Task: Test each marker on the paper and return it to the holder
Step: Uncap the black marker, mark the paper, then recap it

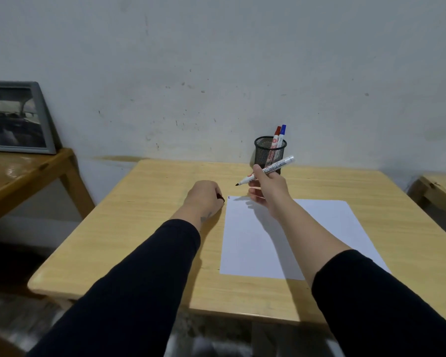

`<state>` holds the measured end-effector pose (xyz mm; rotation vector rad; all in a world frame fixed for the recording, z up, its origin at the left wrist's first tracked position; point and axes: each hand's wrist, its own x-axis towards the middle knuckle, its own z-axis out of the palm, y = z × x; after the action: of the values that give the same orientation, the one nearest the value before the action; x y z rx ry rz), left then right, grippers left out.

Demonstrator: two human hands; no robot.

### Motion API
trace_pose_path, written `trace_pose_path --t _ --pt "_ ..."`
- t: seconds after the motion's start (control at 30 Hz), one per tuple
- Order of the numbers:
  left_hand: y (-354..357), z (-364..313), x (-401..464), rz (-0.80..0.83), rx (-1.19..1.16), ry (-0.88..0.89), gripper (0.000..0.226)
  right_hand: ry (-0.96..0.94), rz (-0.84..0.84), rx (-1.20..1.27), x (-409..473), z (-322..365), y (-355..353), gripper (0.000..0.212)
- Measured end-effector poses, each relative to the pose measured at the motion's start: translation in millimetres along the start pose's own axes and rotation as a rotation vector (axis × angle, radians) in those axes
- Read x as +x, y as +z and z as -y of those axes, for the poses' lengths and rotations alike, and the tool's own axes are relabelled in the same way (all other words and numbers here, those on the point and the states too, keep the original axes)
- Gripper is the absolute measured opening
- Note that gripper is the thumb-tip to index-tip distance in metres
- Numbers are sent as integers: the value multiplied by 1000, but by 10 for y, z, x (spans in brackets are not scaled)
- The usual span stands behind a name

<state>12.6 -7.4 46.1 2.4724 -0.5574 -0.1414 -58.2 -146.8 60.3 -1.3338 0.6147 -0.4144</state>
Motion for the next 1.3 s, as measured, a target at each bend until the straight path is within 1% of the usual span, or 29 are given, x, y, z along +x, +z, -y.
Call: trace_pose_path --t 0.07,0.17,0.23,0.3,0.33,0.4,0.47,0.57,0.6,0.7,0.77,0.9,0.97,1.3 --pt "74 34 9 42 -8 -23 18 -24 -17 3 19 -52 -12 23" --pt "166 109 4 37 0 31 24 -72 -5 -45 53 -108 -9 18" --pt "230 196 -27 -28 102 76 43 -113 -6 -118 82 -140 12 14" --pt "290 284 -75 -69 224 112 62 -132 11 -141 123 -173 55 8" --pt "315 316 -89 -61 262 120 68 -128 37 -127 146 -189 85 4" --pt "347 360 -74 -14 285 120 75 -120 88 -84 213 -227 150 7" --pt "358 381 -52 11 277 123 76 -115 102 -57 270 -263 204 7" --pt "351 373 -51 4 260 131 77 -132 90 -22 299 -298 243 15" --pt "353 372 -47 -1 253 129 77 -158 69 -46 297 -308 247 18" --pt "357 377 -35 -22 240 123 78 -250 -18 -221 296 -353 255 29" --pt "356 377 -32 -32 230 120 78 -288 -43 -302 332 -388 260 33" --pt "358 371 -37 -32 223 120 77 -335 -63 -472 404 -437 258 34" --pt "354 366 -38 -27 231 117 77 -343 -69 -516 424 -446 253 34" --pt "354 352 -42 -23 245 113 76 -339 -63 -557 471 -472 261 34"
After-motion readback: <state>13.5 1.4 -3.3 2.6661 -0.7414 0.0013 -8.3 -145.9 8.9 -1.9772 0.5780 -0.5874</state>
